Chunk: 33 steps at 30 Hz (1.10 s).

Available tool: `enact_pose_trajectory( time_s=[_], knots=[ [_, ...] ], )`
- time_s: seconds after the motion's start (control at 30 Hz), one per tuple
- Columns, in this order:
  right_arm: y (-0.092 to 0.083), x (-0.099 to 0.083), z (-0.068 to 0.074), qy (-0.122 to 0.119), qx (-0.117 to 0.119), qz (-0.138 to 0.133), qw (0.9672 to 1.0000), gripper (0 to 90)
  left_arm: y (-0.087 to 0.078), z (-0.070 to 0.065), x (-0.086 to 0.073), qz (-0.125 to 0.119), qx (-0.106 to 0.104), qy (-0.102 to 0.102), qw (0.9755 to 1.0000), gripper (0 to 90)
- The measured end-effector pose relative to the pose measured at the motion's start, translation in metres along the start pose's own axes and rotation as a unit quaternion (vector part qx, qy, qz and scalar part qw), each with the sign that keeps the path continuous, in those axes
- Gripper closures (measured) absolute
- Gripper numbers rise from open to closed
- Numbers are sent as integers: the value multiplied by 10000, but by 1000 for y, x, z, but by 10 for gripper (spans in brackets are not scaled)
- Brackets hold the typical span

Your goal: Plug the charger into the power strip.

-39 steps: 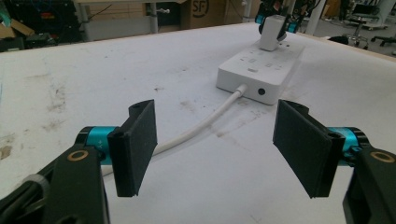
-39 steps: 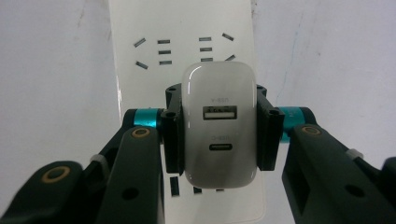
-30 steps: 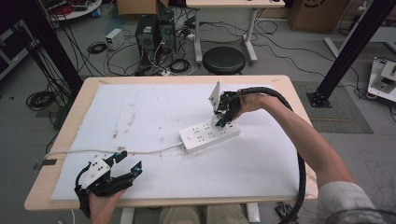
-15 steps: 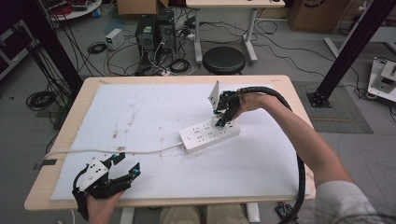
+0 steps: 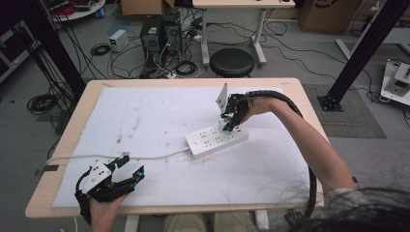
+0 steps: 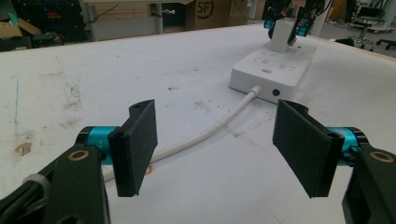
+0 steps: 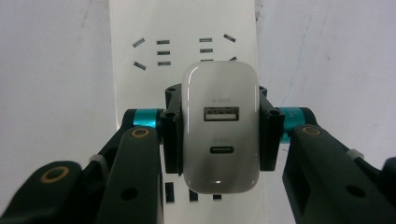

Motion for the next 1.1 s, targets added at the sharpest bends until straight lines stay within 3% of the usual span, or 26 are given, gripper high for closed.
enact_pose_trajectory(
  time_s=[0.47, 0.67, 0.83, 1.1],
  knots=[
    [0, 1, -1, -16, 19, -20, 10000, 619, -11, 6, -4, -3, 114, -45, 9999, 307],
    [-3, 1, -3, 158, -126, -173, 9996, 461, -12, 7, -4, -13, 139, -48, 9999, 307],
    [-1, 1, -1, 240, -147, -105, 9995, 308, -12, 7, -4, -29, 138, -72, 9999, 307],
    [-7, 3, 2, 434, -182, -247, 9986, 235, -11, 8, -4, -30, 135, -84, 9999, 307]
  ],
)
Point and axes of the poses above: each handheld gripper's, and its own axes: y roughly forward along the jaws, x roughly out of its top, z roughly to its left, the point moved 2 cm from there along y, roughly forward along the jaws, and after that the axes turned 6 degrees about -z, right-handed, at the moved point
